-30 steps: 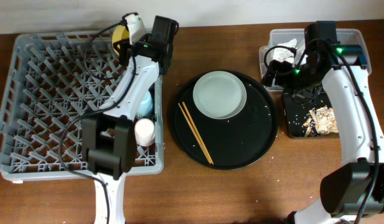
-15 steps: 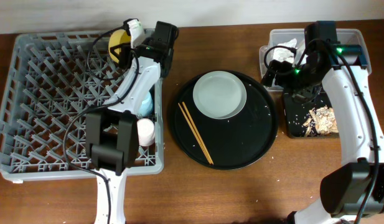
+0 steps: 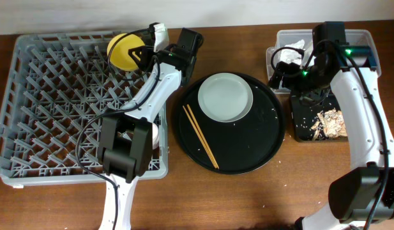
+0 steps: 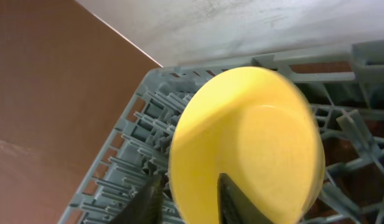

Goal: Sort waste into correct bins and load items into the dishwasher rack

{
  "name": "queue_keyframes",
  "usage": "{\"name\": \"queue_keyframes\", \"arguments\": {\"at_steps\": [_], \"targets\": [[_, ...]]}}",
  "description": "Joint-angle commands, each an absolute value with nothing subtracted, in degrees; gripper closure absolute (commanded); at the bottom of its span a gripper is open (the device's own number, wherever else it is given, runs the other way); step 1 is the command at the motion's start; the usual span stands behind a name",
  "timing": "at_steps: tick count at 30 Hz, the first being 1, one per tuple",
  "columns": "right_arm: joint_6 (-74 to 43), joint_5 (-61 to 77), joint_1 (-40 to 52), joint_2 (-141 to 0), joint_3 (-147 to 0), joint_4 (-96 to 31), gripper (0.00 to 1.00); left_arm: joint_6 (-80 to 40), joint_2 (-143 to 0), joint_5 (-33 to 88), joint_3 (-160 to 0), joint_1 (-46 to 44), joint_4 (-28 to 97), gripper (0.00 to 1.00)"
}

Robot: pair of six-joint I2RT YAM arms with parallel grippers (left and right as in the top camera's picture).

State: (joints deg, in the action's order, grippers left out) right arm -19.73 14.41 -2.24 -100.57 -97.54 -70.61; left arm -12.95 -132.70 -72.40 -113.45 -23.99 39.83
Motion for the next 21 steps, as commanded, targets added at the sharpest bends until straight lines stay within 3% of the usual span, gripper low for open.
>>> {"name": "queue_keyframes", "arguments": {"at_steps": [1, 2, 5, 8, 11, 13, 16, 18, 21], "targets": [[-19.75, 14.11, -1.78, -100.77, -97.27, -70.63, 0.02, -13.13, -133.82, -72.18, -113.4, -24.12, 39.88, 0.94], [-19.77, 14.13, -1.78, -100.77, -97.27, -70.63, 0.02, -13.1, -133.8, -71.75, -113.43, -23.94, 39.9, 0.94], [-19.75, 14.11, -1.78, -100.77, -97.27, -70.63, 0.02, -7.81, -131.0, -55.42, -118.41, -23.83, 43.24, 0.62], [-19.75, 14.13, -1.78, -100.77, -97.27, -70.63, 0.02, -6.28, -125.89, -26.96, -127.74, -20.12, 51.13, 0.53], [-19.77, 14.11, -1.78, -100.77, -97.27, -70.63, 0.02, -8.86, -125.64, 4.12, -130.67, -8.05, 56.69, 0.44], [-19.75, 14.11, -1.78, -100.77, -97.27, -70.63, 0.01, -11.73, -125.64, 15.46, -130.65, 0.62, 56.69, 0.43], [-19.75, 14.11, -1.78, -100.77, -97.27, -70.63, 0.02, -10.33, -125.78, 16.73, -130.39, 6.13, 57.34, 0.35], [-19.75, 14.11, -1.78, -100.77, -97.27, -70.63, 0.02, -9.34, -126.69, 10.04, -130.32, 6.17, 58.3, 0.34], [-19.75, 14.11, -1.78, -100.77, -97.27, -70.63, 0.02, -9.3, -128.79, 10.02, -130.32, 6.17, 59.35, 0.35]]}}
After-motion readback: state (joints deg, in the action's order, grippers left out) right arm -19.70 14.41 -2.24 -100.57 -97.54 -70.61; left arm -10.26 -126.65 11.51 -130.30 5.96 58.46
